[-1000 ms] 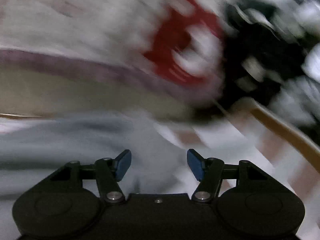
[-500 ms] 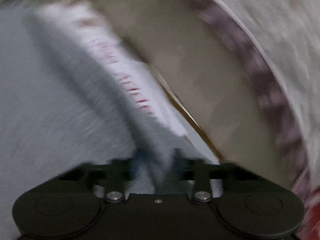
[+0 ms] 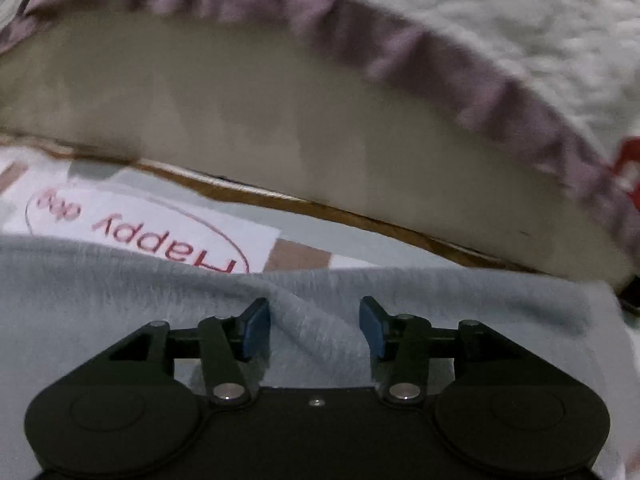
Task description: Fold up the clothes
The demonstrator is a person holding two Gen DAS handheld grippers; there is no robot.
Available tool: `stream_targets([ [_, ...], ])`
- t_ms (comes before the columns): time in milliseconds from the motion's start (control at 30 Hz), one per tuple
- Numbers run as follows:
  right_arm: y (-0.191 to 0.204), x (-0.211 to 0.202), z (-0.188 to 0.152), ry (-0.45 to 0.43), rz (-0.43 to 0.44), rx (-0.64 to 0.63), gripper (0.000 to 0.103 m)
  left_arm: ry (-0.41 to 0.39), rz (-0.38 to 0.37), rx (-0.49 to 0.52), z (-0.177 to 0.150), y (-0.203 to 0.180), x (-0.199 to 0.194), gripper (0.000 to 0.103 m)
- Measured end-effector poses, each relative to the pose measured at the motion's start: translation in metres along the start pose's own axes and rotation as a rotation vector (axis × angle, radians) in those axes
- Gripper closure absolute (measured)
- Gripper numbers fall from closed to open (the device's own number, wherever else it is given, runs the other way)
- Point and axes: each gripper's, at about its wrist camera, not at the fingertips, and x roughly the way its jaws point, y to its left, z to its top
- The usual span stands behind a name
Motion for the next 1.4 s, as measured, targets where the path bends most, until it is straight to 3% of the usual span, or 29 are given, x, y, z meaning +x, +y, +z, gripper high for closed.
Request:
stream_targets([
  [67, 0.009, -0.029, 0.001, -0.032, -0.025, 0.009, 0.047, 0.029, 0.017, -0.108, -0.001, 0.041, -0.017, 0.046],
  [100, 0.016, -0.047, 0.0, -0.064, 0.013, -0.002, 0.046, 0.042, -0.015, -0.184, -0.003, 0.064, -0.027, 0.046],
  [200, 0.051, -0.093, -0.013, -0.118, 0.296, -0.144, 0.046, 0.107, -0.108, -0.322, -0.01, 0.11, -0.034, 0.045],
  [333, 0.11, -0.151, -0.051, -0.142, 0.688, -0.445, 0.046, 0.157, -0.098, -0.384, -0.02, 0.136, -0.023, 0.043],
  [433, 0.137, -0.188, -0.089, -0.109, 0.886, -0.671, 0.046, 0.205, -0.149, -0.403, -0.035, 0.144, -0.009, 0.038],
  [533, 0.148, -0.206, -0.124, -0.1, 0.888, -0.867, 0.046, 0.238, -0.208, -0.442, -0.052, 0.149, 0.003, 0.038],
  [667, 0.15, -0.201, -0.152, -0.088, 0.771, -0.983, 0.046, 0.237, -0.272, -0.53, -0.059, 0.153, 0.015, 0.037],
  [833, 0.143, -0.183, -0.166, -0.09, 0.653, -0.948, 0.047, 0.204, -0.29, -0.584, -0.062, 0.155, 0.015, 0.037],
  [933, 0.139, -0.174, -0.166, -0.117, 0.687, -0.886, 0.048, 0.169, -0.276, -0.588, -0.059, 0.154, 0.01, 0.039],
  [967, 0.138, -0.171, -0.165, -0.133, 0.705, -0.868, 0.056, 0.134, -0.257, -0.583, -0.057, 0.153, 0.004, 0.039],
  [1000, 0.136, -0.168, -0.161, -0.143, 0.725, -0.845, 0.085, 0.068, -0.246, -0.565, -0.054, 0.152, -0.008, 0.039],
  [1033, 0.132, -0.164, -0.153, -0.135, 0.755, -0.794, 0.09, 0.002, -0.235, -0.545, -0.05, 0.15, -0.02, 0.039],
  [1167, 0.119, -0.145, -0.126, -0.114, 0.804, -0.612, 0.092, -0.224, -0.304, -0.308, -0.029, 0.117, -0.076, 0.037],
  [1300, 0.117, -0.13, -0.108, -0.024, 0.829, -0.51, 0.093, -0.253, -0.541, 0.019, -0.023, 0.044, -0.109, 0.037],
  [1400, 0.116, -0.122, -0.098, 0.037, 0.841, -0.432, 0.093, -0.271, -0.667, 0.213, -0.037, -0.011, -0.119, 0.036],
])
